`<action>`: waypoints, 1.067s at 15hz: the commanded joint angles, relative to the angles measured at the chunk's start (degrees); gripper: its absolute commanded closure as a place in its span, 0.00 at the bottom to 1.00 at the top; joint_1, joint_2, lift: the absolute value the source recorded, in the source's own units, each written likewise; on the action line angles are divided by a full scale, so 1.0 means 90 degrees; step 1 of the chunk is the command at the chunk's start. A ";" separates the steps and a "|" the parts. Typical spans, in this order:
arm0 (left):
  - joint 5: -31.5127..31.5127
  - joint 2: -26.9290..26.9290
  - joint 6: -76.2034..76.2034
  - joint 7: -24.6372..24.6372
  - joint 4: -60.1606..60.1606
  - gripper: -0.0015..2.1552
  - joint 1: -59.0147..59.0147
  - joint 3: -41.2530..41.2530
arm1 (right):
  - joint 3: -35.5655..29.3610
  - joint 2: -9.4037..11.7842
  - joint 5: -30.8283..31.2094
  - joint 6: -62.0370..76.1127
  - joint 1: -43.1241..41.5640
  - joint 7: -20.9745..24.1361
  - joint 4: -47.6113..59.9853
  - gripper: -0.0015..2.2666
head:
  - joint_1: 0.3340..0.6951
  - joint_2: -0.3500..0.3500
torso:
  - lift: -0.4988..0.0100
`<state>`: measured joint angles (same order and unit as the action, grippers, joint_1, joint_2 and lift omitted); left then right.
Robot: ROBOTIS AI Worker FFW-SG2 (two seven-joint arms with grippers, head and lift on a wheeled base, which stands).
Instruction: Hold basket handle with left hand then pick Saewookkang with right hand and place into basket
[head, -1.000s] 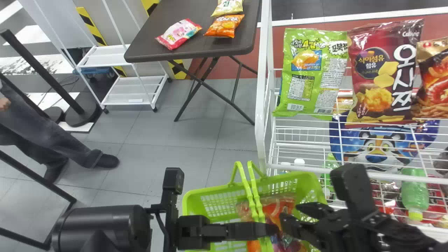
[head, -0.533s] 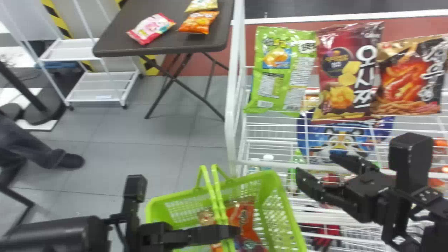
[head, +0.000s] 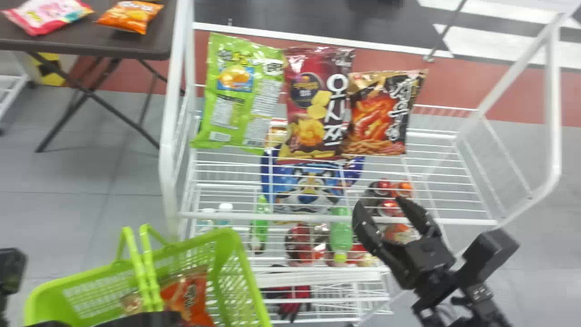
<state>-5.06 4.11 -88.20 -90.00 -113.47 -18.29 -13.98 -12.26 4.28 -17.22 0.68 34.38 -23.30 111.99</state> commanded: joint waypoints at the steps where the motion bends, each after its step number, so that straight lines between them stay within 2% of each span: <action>1: 0.0005 -0.0027 -0.0203 -0.0063 0.0010 1.00 -0.0029 0.0030 | -0.0152 -0.0231 0.0000 0.0437 0.0233 -0.0009 -0.0129 0.03 | 1.00 0.10 | 0.95; 5: 0.0005 -0.0027 -0.0203 -0.0063 -0.0078 1.00 -0.0136 -0.0009 | -0.0084 -0.0290 -0.0010 0.0632 0.0360 -0.0058 -0.0120 0.03 | 1.00 0.03 | 0.95; 16: 0.0035 -0.0037 -0.0203 -0.0063 -0.0127 1.00 -0.0087 0.0001 | 0.0112 -0.0329 0.0048 0.0671 0.0301 0.0157 -0.0081 0.03 | 1.00 0.06 | 0.95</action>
<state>-4.86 3.78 -88.20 -90.00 -114.75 -19.26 -14.01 -11.62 1.32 -17.00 6.88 37.40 -21.92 111.27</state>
